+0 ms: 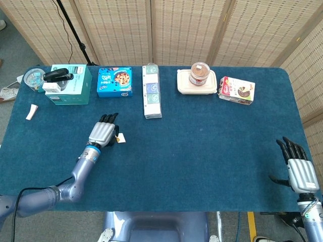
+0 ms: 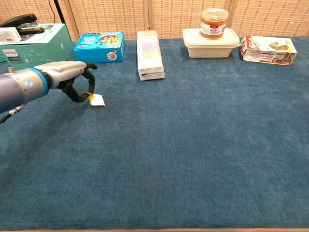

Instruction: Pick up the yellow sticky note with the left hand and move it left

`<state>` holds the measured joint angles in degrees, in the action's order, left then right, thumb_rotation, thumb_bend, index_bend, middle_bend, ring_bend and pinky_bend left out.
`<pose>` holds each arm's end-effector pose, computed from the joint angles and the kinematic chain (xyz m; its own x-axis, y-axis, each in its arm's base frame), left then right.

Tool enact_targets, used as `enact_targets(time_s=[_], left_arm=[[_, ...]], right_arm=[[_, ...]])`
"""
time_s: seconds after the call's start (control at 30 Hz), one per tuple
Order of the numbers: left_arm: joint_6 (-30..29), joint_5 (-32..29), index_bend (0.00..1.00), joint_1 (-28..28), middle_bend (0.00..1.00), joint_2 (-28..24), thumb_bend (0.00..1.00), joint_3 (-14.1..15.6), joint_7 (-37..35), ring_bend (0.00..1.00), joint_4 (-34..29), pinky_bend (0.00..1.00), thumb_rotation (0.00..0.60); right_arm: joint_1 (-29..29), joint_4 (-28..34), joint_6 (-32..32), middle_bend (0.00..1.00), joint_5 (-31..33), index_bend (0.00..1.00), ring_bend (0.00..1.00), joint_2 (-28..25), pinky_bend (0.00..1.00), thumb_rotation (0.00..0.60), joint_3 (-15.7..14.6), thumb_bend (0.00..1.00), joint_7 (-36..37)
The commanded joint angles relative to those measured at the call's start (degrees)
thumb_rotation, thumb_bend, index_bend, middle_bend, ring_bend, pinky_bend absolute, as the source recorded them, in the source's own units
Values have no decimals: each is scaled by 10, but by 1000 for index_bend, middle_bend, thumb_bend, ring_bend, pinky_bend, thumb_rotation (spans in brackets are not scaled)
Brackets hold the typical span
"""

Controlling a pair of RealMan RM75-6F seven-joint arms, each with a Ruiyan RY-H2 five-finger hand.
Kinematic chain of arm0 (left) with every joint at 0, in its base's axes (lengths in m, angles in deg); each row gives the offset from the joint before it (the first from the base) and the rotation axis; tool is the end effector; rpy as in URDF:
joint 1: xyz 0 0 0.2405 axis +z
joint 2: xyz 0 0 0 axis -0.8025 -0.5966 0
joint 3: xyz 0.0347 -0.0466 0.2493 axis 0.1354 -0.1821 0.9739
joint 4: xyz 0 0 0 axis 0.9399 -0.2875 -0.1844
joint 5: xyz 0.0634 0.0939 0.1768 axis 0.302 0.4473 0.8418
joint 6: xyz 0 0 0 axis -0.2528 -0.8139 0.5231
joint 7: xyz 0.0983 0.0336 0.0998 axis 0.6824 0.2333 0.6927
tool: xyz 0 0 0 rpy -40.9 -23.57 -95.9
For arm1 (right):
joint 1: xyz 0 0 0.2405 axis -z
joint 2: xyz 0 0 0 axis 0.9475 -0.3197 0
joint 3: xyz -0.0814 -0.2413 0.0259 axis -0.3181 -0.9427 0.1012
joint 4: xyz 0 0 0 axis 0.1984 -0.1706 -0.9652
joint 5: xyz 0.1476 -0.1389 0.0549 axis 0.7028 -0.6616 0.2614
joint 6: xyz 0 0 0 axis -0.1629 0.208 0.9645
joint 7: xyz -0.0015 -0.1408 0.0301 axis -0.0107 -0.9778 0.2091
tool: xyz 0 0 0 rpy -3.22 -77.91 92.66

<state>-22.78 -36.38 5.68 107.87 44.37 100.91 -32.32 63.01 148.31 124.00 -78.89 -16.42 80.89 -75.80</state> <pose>-0.1776 0.3818 -0.0392 0.4718 0.3445 0.8116 0.8814 -0.2082 -0.4241 -0.3378 -0.2104 0.1482 0.3764 -0.0533 0.9249 -0.9253 0.0278 0.3781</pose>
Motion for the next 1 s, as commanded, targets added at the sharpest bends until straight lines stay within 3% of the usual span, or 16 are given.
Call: enact_targets(time_s=[0.03,0.4,0.6,0.87,1.0], left_arm=[[-7,16,661,12,0,-15,504,9,-11,0,-13,0,600],[-34,79,661,60,0,-72,505,36,-60,0,-48,0,600],[-44,110,655,73,0,-87,503,30,-100,0,-59,0,600],[-91,204,654,58,0,-25,503,2,-182,0,16,0,600],[-67,219,649,41,0,4,503,4,-193,0,51,0,600]], right_arm=[[0,1,0,0,-1,0,0,0,54,600,-1,0,-1],[-1,5,1,0,-4,0,0,2,54,600,-2,0,-8],[-3,5,-4,0,-4,0,0,4,54,600,-4,0,-11],[-5,3,-7,0,-2,0,0,6,54,600,-3,0,-12],[-4,0,-7,0,1,0,0,5,54,600,-2,0,-10]])
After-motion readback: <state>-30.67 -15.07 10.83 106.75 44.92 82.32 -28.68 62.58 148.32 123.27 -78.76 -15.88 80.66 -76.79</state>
